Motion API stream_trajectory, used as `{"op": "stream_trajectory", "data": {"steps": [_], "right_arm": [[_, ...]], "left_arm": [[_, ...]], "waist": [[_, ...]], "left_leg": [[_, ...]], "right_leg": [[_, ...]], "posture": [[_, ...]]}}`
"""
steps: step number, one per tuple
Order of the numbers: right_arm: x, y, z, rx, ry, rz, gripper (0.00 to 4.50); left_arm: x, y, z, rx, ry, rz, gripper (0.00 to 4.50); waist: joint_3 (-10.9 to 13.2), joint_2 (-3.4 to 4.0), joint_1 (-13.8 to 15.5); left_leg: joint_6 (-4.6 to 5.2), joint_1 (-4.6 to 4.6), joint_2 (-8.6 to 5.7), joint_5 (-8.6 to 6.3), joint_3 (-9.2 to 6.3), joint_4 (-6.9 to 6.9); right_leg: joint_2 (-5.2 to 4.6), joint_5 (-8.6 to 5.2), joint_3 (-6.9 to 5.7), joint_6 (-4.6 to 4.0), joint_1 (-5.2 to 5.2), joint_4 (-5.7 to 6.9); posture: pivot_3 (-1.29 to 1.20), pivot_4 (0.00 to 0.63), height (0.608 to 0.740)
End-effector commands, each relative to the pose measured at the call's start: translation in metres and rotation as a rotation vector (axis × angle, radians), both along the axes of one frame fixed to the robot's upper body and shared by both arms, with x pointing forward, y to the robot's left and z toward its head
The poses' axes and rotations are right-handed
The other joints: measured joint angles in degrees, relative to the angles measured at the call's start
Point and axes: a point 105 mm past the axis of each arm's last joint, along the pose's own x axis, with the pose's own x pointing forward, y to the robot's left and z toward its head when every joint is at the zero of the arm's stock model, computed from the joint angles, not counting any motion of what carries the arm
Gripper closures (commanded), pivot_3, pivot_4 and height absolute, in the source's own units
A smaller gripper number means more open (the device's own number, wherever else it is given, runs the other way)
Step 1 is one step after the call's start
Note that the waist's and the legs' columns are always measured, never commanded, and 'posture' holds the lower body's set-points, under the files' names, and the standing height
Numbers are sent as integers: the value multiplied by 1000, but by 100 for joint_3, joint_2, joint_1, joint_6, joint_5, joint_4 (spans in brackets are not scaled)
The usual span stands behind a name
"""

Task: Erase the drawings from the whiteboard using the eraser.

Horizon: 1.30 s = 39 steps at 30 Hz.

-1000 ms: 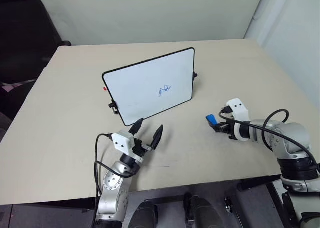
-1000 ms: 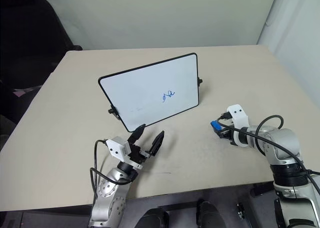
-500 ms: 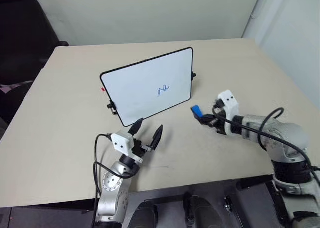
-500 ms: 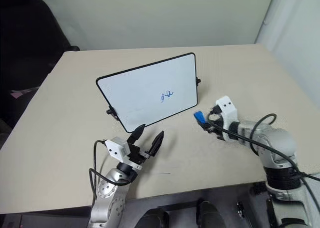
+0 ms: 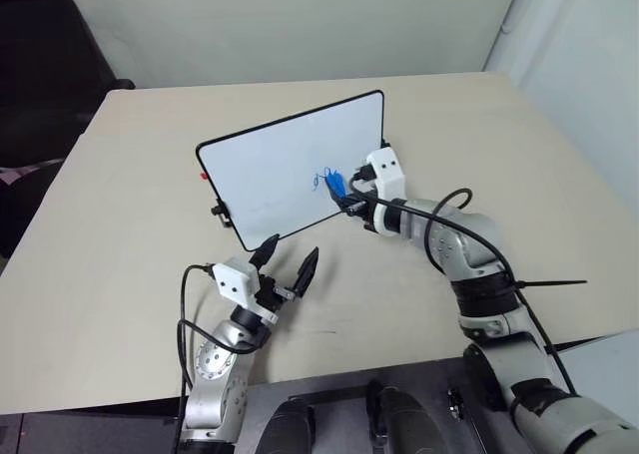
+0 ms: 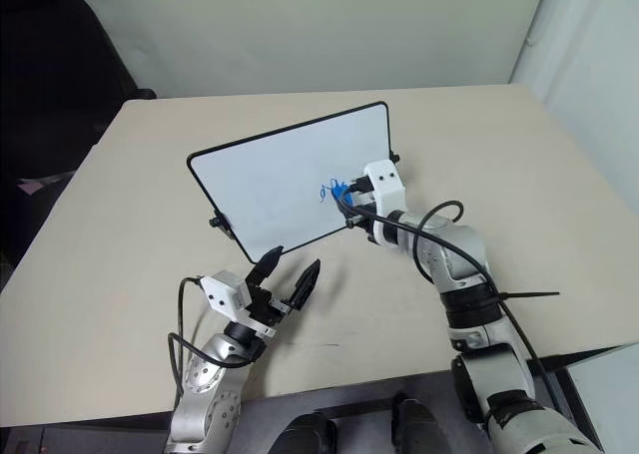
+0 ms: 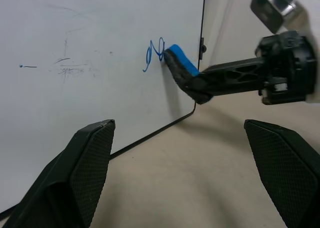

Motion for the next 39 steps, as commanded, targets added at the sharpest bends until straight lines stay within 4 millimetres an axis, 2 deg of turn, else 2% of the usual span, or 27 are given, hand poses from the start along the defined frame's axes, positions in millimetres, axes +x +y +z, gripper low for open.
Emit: {"op": "stream_trajectory", "data": {"steps": [1,8,11,12,17,19,22,24,33,39], "right_arm": [[7,6,36,40,-122,-13,4272],[8,8,57,57,-184,-19,4272],[8,8,59,53,-191,-18,4272],[8,9,55,49,-174,-17,4272],[-1,20,6,-72,-54,41,4272],[-1,22,-2,-81,-32,36,4272],[0,22,-5,-93,-20,33,4272],[2,21,1,-88,-32,29,4272],[14,8,56,-25,-155,-16,4272],[23,-3,65,-9,-178,-76,4272]], "left_arm": [[-3,1,14,2,-49,-3,0],[-5,3,14,5,-44,9,0],[-6,3,14,5,-43,7,0],[-6,2,14,5,-42,5,0],[-7,0,13,-2,-39,-3,0],[-7,-1,14,-4,-39,-3,0],[-7,0,14,-7,-40,2,0],[-7,0,14,-8,-41,6,0],[-5,2,14,-19,-41,15,0],[-4,3,14,-25,-41,15,0]], "waist": [[0,0,-7],[0,0,-37],[0,0,-42],[0,0,-44],[0,0,-46],[0,0,-45],[0,0,-45],[0,0,-45],[0,0,-48],[0,0,-48]], "left_leg": [[-2,-2,0,-1,1,0],[-5,-9,3,-2,4,0],[-10,-8,5,5,3,0],[-11,-8,5,7,3,0],[-12,-6,6,10,3,1],[-13,-6,7,10,2,0],[-14,-7,7,10,5,0],[-14,-7,7,10,5,1],[-15,-7,7,11,6,1],[-15,-7,8,11,6,1]], "right_leg": [[0,3,0,-5,-4,0],[4,32,0,-29,-16,4],[5,44,0,-32,-17,6],[5,46,0,-30,-17,6],[6,47,0,-27,-16,6],[6,48,0,-28,-16,6],[4,48,0,-28,-17,6],[4,48,0,-28,-17,6],[6,50,0,-31,-19,6],[8,51,0,-33,-20,6]], "posture": [[0,150,737],[0,150,737],[0,150,737],[0,150,737],[0,150,737],[0,150,737],[0,150,737],[0,150,737],[0,150,737],[0,150,737]]}}
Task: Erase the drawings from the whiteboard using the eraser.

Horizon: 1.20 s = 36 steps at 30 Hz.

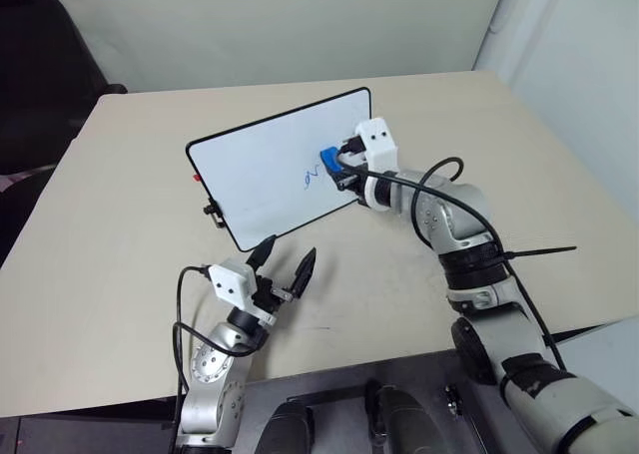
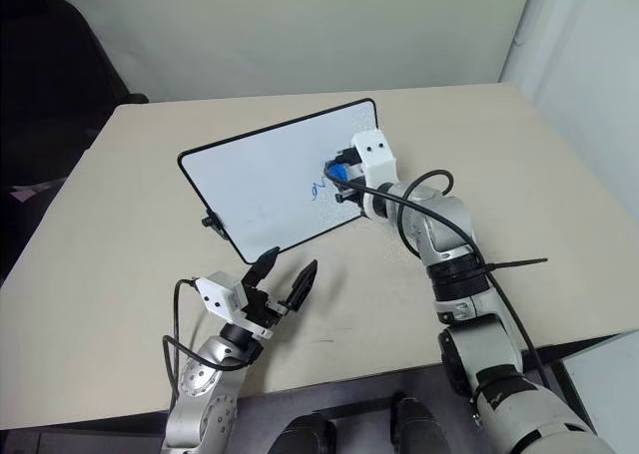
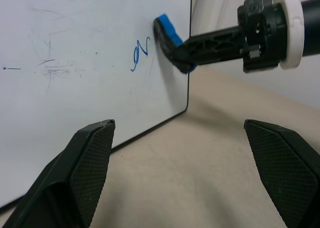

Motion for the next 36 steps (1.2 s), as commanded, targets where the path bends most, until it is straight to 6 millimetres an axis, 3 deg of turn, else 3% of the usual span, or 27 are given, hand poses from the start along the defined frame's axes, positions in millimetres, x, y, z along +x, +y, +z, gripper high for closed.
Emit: {"op": "stream_trajectory", "data": {"steps": [1,4,10,13,16,26,29,31,36], "right_arm": [[6,-5,27,42,-85,-37,4272],[8,-5,15,31,-63,-46,4272],[0,6,-36,-62,60,-6,4272],[-1,6,-46,-87,92,-12,4272],[0,7,-47,-95,92,-10,4272],[0,16,23,-3,-52,22,4272],[-2,18,34,16,-70,29,4272],[-4,22,30,11,-63,43,4272],[-9,32,-15,-68,40,68,4272]], "left_arm": [[-1,1,12,-16,-49,2,0],[-1,1,12,-16,-51,2,0],[-3,0,13,-19,-52,-1,0],[-3,0,13,-22,-52,0,0],[-3,0,13,-22,-53,2,0],[0,3,13,-22,-54,9,0],[1,2,13,-23,-53,4,0],[1,1,13,-22,-54,3,0],[1,0,13,-19,-56,3,0]], "waist": [[0,0,0],[0,0,0],[0,0,-2],[0,0,-4],[0,0,-5],[0,0,-32],[0,0,-46],[0,0,-50],[0,0,-53]], "left_leg": [[0,0,0,0,0,0],[0,0,0,0,1,0],[0,4,1,0,0,0],[0,4,1,0,2,0],[-1,4,1,1,1,0],[-1,1,3,1,6,0],[-2,1,4,2,7,0],[-2,1,5,2,7,0],[-3,1,6,1,7,-1]], "right_leg": [[0,0,0,0,0,0],[-1,2,0,-3,0,0],[-1,2,0,-2,3,1],[-1,4,0,0,1,0],[-1,5,0,1,1,1],[0,4,0,2,-4,1],[1,4,0,2,-5,1],[2,3,0,3,-6,1],[3,4,0,2,-6,0]], "posture": [[0,150,737],[0,150,737],[0,150,737],[0,150,737],[0,150,737],[0,150,737],[0,150,737],[0,150,737],[0,150,737]]}}
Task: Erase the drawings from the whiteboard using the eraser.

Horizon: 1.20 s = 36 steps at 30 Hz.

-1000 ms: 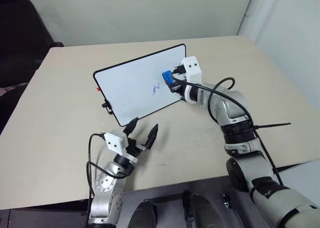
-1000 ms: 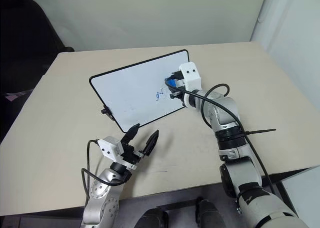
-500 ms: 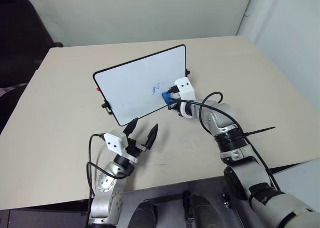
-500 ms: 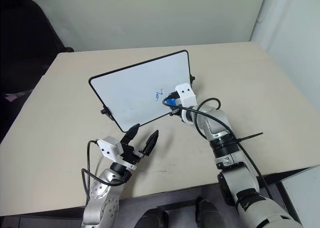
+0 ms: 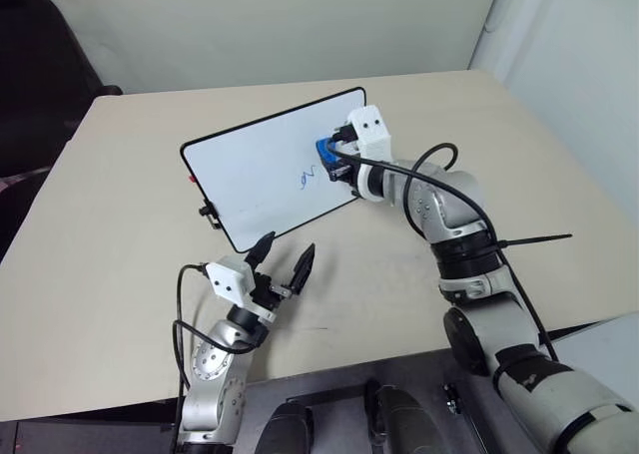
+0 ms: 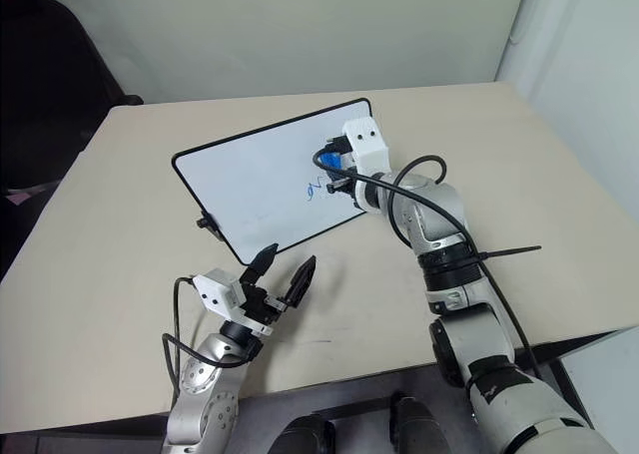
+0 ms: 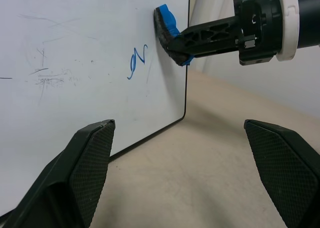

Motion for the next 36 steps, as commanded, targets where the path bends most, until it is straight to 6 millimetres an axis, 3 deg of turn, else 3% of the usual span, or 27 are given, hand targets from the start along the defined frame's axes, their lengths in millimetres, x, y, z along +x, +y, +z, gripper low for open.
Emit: {"op": "stream_trajectory", "data": {"steps": [1,4,8,19,26,31,36], "right_arm": [[-6,12,-27,-67,40,30,4272],[-9,15,-54,-121,98,27,4272],[-7,15,-60,-116,122,11,4272],[1,11,13,1,-25,9,4272],[-7,23,34,4,-83,43,4272],[-8,26,11,-32,-29,48,4272],[-9,30,-29,-75,70,42,4272]], "left_arm": [[-1,-1,9,4,-45,-1,0],[-1,-2,9,6,-46,-2,0],[-2,-1,9,8,-47,5,0],[-1,1,10,1,-45,11,0],[0,0,9,-6,-43,5,0],[-1,-1,9,-9,-42,3,0],[-3,-1,9,-10,-43,6,0]], "waist": [[0,0,-3],[0,0,-3],[0,0,-1],[0,0,-7],[0,0,-23],[0,0,-24],[0,0,-31]], "left_leg": [[0,0,0,0,0,0],[0,1,1,0,-1,0],[-3,0,1,2,-1,1],[-4,-7,1,3,0,1],[-5,-7,7,3,1,1],[-5,-8,8,3,2,0],[-5,-5,9,3,2,-1]], "right_leg": [[0,1,0,-2,0,0],[0,2,0,-3,0,0],[-1,3,0,-2,0,0],[0,3,0,-1,-6,0],[6,2,-1,1,-10,1],[6,2,-1,0,-11,0],[6,3,-1,-1,-11,1]], "posture": [[0,150,737],[0,150,737],[0,150,737],[0,150,737],[0,150,737],[0,150,737],[0,150,737]]}}
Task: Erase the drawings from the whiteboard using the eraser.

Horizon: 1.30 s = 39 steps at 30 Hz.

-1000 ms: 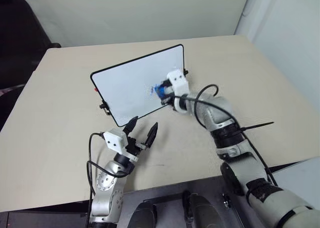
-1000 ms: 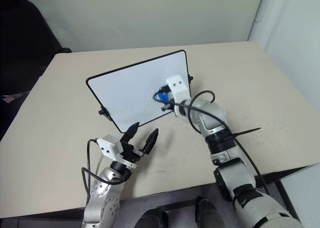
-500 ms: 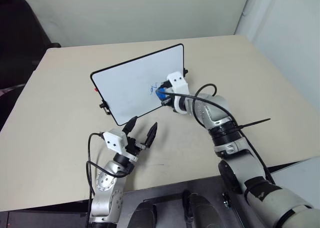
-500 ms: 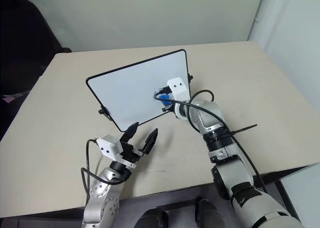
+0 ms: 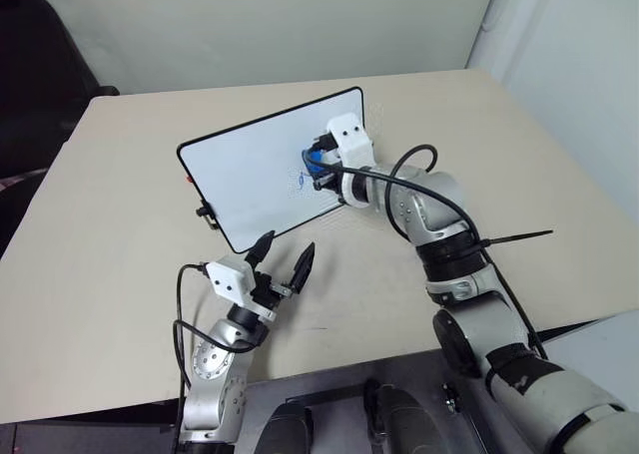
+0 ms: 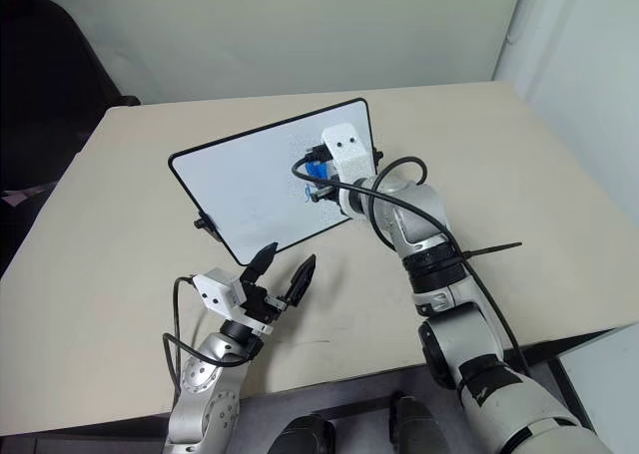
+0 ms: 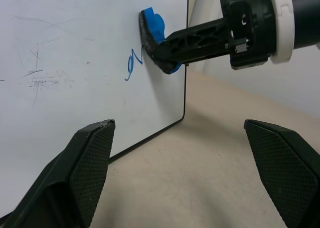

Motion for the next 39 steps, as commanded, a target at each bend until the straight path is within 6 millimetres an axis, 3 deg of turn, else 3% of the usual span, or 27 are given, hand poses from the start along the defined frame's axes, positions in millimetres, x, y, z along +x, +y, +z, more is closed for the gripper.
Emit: {"op": "stream_trajectory", "data": {"steps": [1,7,15,20,31,36,39], "right_arm": [[-2,7,-18,-32,29,2,4272],[-1,8,-18,-37,31,4,4272],[8,-2,34,47,-79,-28,4272],[9,-4,48,57,-125,-37,4272],[-7,21,-26,-63,26,33,4272],[-8,25,-36,-86,41,41,4272],[-3,22,-22,-72,11,31,4272]], "left_arm": [[-3,-1,10,-10,-41,-1,0],[-4,1,10,-9,-43,4,0],[-4,1,10,-11,-43,2,0],[-3,1,8,-13,-31,-3,0],[-1,-2,7,-14,-34,-10,0],[-1,-2,7,-13,-34,-9,0],[-1,-2,7,-13,-35,-6,0]], "waist": [[0,0,0],[0,0,0],[0,0,0],[0,0,-1],[0,0,-15],[0,0,-14],[0,0,-14]], "left_leg": [[0,0,0,0,-1,0],[-6,-1,0,5,0,3],[-6,-5,0,5,0,2],[-6,-5,2,5,0,3],[-7,1,6,5,1,2],[-9,-1,6,7,2,3],[-9,-1,5,7,2,3]], "right_leg": [[0,0,0,0,0,1],[-1,-1,0,2,1,2],[-1,0,0,2,-2,2],[2,-1,-1,2,-3,2],[3,-1,-1,2,-3,6],[2,-1,-1,2,-3,8],[1,-1,-1,3,-3,8]], "posture": [[0,150,737],[0,150,737],[0,150,737],[0,150,737],[0,150,737],[0,150,737],[0,150,737]]}}
